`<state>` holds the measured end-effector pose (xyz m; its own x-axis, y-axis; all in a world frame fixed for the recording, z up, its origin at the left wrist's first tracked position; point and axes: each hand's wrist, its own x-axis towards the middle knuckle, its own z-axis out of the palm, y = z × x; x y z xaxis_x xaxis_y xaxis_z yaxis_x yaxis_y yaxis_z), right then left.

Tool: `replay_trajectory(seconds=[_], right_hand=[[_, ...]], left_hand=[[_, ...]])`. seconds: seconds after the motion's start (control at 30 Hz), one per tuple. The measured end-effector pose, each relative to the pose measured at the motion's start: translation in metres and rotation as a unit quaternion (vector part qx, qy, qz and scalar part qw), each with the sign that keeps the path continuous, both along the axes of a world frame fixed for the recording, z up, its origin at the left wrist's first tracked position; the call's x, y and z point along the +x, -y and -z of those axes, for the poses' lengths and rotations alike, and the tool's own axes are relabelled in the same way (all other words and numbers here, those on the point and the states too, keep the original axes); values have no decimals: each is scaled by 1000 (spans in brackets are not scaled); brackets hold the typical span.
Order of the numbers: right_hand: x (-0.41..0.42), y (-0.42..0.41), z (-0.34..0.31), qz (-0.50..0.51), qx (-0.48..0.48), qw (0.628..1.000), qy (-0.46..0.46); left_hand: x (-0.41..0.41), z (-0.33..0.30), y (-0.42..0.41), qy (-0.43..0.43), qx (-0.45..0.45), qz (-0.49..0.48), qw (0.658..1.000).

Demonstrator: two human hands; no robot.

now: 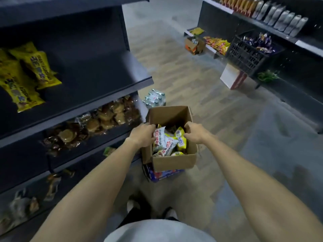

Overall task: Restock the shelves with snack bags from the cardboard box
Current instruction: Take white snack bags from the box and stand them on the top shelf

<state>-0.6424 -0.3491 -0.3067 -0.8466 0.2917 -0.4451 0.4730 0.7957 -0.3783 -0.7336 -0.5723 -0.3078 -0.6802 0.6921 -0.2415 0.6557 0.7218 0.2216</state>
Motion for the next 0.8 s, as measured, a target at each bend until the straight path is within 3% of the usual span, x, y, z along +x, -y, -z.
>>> replay_trajectory(seconds=[0.23, 0.43, 0.57, 0.8], right_hand=[[-19, 18, 43, -2, -19, 997, 81], [-36, 26, 74, 18, -31, 990, 137], [-44, 34, 101, 22, -57, 986, 155], [-62, 41, 146, 37, -99, 977, 184]], left_hand=[[-29, 27, -23, 56, 11, -14, 998], [-44, 79, -45, 153, 32, -40, 987], [-44, 107, -51, 219, -7, -41, 975], [-37, 128, -79, 263, -59, -119, 955]])
